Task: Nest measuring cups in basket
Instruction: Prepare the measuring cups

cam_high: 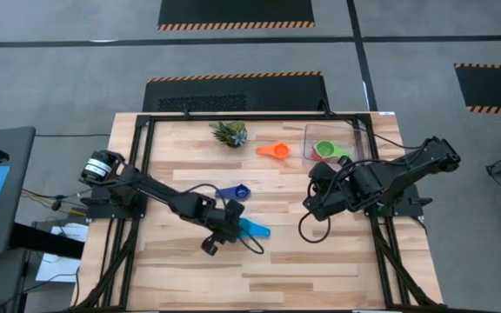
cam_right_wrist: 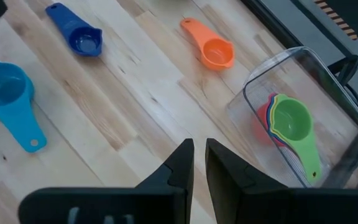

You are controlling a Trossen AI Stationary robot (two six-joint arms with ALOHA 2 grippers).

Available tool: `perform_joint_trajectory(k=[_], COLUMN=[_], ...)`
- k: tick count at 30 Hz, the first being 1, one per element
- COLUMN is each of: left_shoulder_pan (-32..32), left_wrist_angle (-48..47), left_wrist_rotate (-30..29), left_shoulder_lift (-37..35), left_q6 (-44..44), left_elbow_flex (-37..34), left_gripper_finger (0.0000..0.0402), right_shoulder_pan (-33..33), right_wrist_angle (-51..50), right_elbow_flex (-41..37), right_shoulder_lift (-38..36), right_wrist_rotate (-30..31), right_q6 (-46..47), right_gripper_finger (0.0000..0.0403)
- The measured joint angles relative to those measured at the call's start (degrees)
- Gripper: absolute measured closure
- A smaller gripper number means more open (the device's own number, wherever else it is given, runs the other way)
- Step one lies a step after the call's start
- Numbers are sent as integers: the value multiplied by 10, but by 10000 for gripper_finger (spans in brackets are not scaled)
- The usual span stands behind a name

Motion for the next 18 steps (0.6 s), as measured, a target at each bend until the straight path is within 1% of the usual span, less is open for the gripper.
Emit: perform_joint_trajectory(k=[6,10,12,14,15,18], left_shoulder_pan=[4,5,4,3,3,3], left_wrist_angle=[0,-2,1,-16,-8,-13], left_wrist_rotate=[-29,-25,-24,-23,-24,-47], left_shoulder_lift=[0,1,10,15,22,36], left_q6=[3,13,18,25,31,32], left_elbow_flex=[0,0,0,-1,0,0], left_gripper_finger=[305,305,305,305,305,305], right_shoulder_pan=[0,0,0,0,0,0], right_wrist_angle=[0,0,0,0,-3,-6], right_elbow_flex=[0,0,0,0,0,0], right_shoulder_lift=[0,0,0,0,0,0], right_wrist_rotate=[0,0,0,0,0,-1], right_q6=[0,0,0,0,0,0], right_gripper_finger=[337,337,337,337,337,337])
